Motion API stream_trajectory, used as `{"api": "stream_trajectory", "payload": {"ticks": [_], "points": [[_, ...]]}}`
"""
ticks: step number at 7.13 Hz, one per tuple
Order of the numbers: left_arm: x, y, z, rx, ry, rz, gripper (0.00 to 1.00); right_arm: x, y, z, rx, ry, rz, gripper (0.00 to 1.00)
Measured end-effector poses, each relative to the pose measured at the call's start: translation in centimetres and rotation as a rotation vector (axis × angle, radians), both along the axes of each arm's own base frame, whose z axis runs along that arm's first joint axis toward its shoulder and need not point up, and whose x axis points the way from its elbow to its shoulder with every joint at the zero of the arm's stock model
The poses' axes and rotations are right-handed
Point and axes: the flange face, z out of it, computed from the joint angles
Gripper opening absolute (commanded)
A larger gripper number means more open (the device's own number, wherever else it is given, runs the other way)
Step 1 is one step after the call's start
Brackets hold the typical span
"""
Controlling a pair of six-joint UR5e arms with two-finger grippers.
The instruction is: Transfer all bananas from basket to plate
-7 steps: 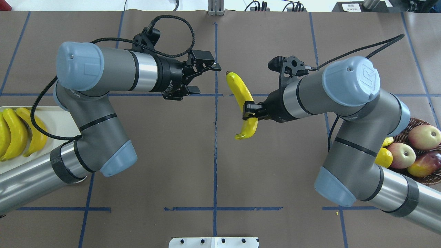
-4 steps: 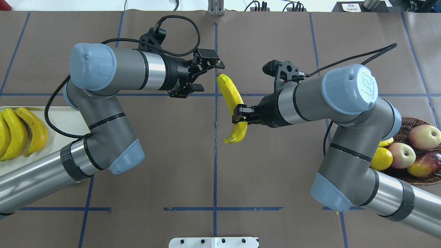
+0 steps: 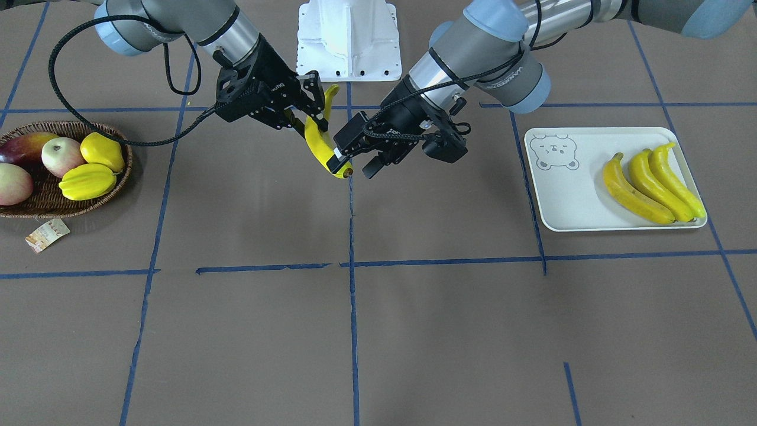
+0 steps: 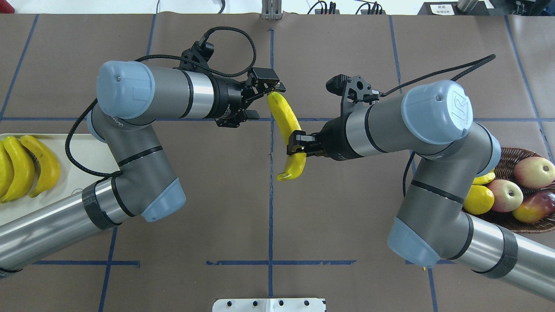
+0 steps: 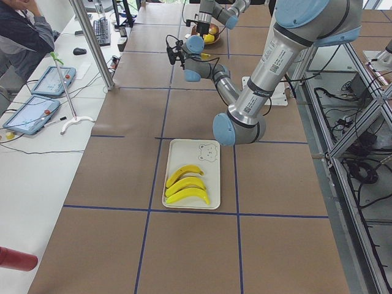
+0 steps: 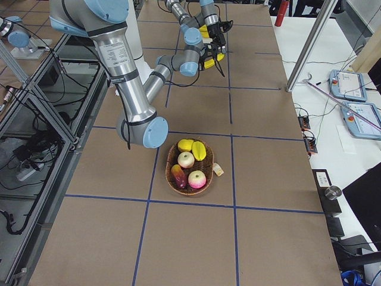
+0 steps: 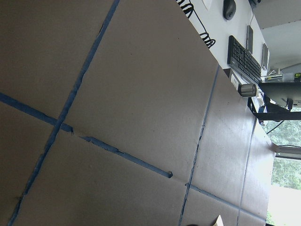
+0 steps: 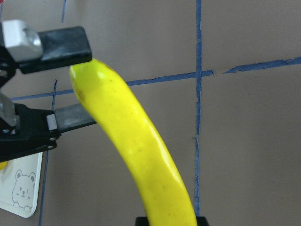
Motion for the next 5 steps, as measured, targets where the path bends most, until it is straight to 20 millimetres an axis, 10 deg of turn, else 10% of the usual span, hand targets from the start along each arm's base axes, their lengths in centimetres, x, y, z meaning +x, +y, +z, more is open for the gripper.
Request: {"api": "stream_trajectory", "payload": {"ticks": [5], "points": [[0.5, 0.5, -0.2, 0.003, 0.004, 0.011, 0.7, -0.82, -0.32, -1.03, -0.001, -0.006, -0.003, 0.03]]}}
